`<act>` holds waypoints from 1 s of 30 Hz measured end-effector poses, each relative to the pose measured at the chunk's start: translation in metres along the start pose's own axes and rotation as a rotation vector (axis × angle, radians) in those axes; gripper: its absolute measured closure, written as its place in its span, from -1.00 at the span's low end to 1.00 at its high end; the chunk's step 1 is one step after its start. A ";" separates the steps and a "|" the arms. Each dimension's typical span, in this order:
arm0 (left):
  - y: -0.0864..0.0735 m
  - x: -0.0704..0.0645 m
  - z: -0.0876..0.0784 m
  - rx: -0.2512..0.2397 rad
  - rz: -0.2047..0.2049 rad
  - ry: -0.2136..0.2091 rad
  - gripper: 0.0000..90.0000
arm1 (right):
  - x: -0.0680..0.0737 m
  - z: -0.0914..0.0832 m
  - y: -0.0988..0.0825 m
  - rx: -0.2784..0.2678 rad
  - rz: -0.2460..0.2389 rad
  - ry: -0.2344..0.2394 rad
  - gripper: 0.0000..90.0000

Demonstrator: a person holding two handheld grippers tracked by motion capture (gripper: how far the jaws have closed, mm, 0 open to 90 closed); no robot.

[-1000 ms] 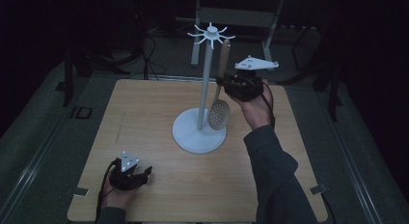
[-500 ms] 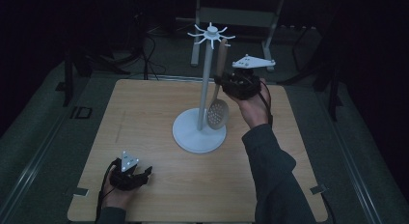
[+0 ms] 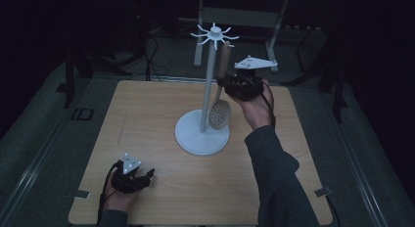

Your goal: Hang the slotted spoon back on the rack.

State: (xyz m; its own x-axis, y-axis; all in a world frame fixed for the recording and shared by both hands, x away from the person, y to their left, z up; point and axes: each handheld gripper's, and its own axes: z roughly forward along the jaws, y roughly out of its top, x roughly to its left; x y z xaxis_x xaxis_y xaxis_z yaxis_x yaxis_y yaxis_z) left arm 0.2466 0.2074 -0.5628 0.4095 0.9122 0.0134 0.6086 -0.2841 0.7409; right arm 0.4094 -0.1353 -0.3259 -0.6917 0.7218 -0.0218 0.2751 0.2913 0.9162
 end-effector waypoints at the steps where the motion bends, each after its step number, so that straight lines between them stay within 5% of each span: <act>1: 0.000 0.000 0.000 0.000 0.000 0.000 -0.16 | 0.000 0.000 0.000 0.000 0.002 0.002 0.67; 17: 0.000 0.000 0.000 0.001 0.000 -0.001 -0.16 | 0.000 -0.001 -0.001 -0.008 0.002 -0.007 0.59; 30: 0.000 0.000 0.001 0.002 0.003 0.000 -0.16 | 0.000 -0.004 -0.006 0.000 -0.008 -0.014 0.09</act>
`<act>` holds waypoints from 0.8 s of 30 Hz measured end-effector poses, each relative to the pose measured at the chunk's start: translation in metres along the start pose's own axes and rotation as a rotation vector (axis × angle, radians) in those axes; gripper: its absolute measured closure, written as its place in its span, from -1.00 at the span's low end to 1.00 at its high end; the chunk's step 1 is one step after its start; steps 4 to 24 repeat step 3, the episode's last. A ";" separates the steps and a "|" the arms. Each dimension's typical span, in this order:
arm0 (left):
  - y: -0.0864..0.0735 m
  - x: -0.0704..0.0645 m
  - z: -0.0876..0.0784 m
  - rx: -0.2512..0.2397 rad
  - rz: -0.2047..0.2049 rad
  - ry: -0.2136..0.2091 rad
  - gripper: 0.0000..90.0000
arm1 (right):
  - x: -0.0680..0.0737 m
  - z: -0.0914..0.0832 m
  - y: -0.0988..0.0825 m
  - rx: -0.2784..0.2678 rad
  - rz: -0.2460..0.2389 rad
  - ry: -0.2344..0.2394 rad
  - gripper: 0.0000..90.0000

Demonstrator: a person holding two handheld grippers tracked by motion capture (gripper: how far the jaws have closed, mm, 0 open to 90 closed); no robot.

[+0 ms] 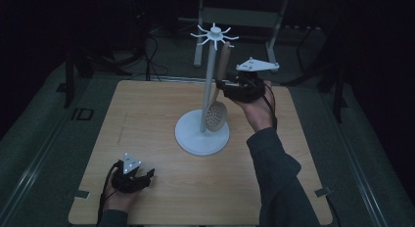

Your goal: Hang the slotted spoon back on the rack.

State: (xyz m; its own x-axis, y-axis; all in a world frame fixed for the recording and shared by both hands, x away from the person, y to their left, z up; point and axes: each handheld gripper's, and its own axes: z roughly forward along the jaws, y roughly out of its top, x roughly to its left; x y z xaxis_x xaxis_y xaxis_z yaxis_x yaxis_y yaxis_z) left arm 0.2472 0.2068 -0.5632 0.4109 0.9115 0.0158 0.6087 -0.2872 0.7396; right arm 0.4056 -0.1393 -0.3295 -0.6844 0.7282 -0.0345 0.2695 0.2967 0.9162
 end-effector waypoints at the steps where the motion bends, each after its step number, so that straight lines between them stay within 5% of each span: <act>1: 0.000 0.000 0.000 -0.001 0.001 0.001 -0.17 | 0.000 0.000 -0.001 0.003 -0.003 0.001 0.05; 24: 0.000 0.000 0.000 -0.001 0.001 0.003 -0.18 | 0.002 0.000 -0.004 0.010 -0.013 0.004 -0.05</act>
